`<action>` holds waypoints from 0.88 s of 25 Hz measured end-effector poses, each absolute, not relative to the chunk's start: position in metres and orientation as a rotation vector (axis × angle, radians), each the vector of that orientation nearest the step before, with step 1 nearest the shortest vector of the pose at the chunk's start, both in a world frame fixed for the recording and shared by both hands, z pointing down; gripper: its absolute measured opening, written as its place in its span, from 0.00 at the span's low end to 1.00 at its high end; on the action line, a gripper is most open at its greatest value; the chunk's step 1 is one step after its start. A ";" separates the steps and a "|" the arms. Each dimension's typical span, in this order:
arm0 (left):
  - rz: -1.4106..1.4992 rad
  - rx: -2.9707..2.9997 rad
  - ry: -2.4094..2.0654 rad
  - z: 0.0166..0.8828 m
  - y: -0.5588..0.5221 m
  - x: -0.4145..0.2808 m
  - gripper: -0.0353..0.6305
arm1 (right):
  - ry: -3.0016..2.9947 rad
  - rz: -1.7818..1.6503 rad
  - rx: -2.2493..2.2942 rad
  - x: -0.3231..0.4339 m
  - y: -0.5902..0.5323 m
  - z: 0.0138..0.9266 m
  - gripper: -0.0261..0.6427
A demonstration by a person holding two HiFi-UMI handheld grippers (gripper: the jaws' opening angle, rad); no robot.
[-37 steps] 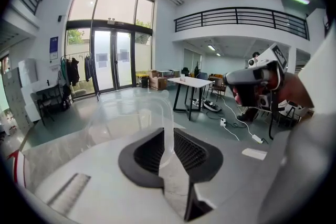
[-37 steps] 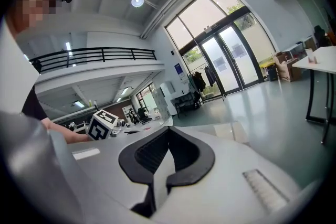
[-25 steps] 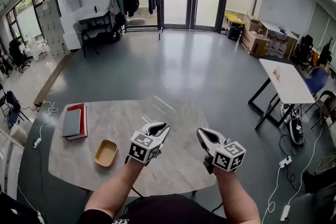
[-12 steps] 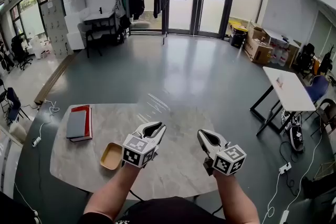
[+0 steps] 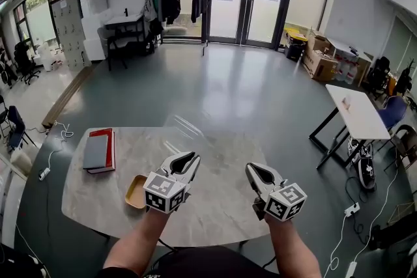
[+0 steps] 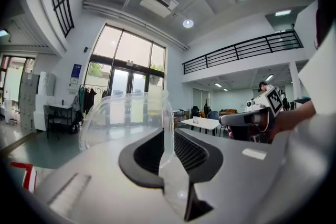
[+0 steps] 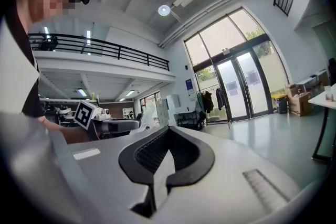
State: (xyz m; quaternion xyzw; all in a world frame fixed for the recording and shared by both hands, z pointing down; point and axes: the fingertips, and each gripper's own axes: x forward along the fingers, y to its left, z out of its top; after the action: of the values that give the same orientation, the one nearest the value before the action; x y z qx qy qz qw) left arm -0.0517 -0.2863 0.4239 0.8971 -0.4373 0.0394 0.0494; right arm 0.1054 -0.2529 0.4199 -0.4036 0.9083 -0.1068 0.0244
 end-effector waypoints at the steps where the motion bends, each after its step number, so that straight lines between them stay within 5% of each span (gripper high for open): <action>1: 0.128 2.742 -1.335 0.423 -0.287 -0.053 0.14 | 2.810 -0.332 -1.247 0.106 -0.252 0.419 0.06; 22: 0.033 2.706 -1.374 0.410 -0.285 -0.071 0.14 | 2.869 -0.254 -1.219 0.088 -0.241 0.416 0.06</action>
State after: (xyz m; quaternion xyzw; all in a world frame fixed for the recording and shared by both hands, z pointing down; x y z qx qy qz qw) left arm -0.0708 -0.2846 0.4102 0.8903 -0.4521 0.0109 0.0533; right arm 0.0882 -0.2410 0.4164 -0.3897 0.9173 -0.0811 0.0068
